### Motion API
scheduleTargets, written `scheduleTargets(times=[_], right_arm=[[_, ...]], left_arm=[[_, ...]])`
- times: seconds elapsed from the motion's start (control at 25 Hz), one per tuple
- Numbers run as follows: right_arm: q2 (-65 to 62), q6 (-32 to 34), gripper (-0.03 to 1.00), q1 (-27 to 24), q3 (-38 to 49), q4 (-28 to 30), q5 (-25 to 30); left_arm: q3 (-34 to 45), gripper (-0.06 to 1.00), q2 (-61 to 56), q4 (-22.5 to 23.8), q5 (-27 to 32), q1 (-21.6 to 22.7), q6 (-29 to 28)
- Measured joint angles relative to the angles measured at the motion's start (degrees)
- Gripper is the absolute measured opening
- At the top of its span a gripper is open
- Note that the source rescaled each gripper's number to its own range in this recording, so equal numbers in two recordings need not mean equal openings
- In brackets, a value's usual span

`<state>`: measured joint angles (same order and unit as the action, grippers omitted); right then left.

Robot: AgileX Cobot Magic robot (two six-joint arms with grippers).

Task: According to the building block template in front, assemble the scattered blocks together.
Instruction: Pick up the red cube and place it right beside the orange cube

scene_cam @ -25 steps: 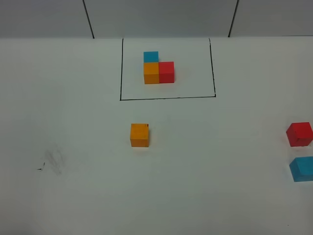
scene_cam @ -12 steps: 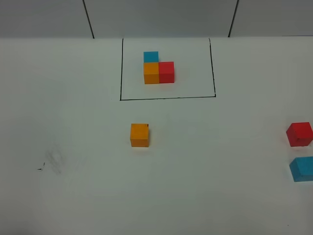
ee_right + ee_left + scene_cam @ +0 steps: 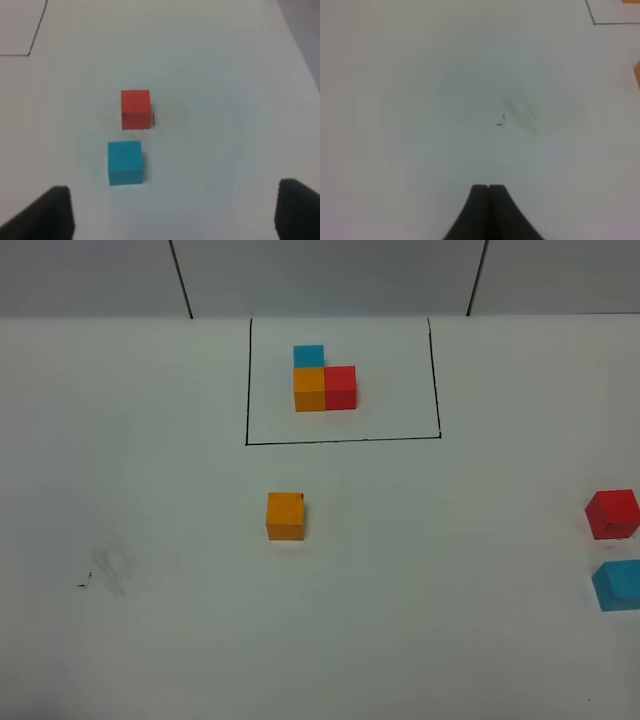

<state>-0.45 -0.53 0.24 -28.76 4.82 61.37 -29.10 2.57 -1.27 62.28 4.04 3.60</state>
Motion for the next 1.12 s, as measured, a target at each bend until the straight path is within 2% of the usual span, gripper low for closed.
scheduleTargets(times=[1.12], right_arm=[[0.0,0.0,0.8,0.0,0.0,0.0,0.0]], left_arm=[[0.07,0.0,0.0,0.75,-0.06,0.0,-0.14]])
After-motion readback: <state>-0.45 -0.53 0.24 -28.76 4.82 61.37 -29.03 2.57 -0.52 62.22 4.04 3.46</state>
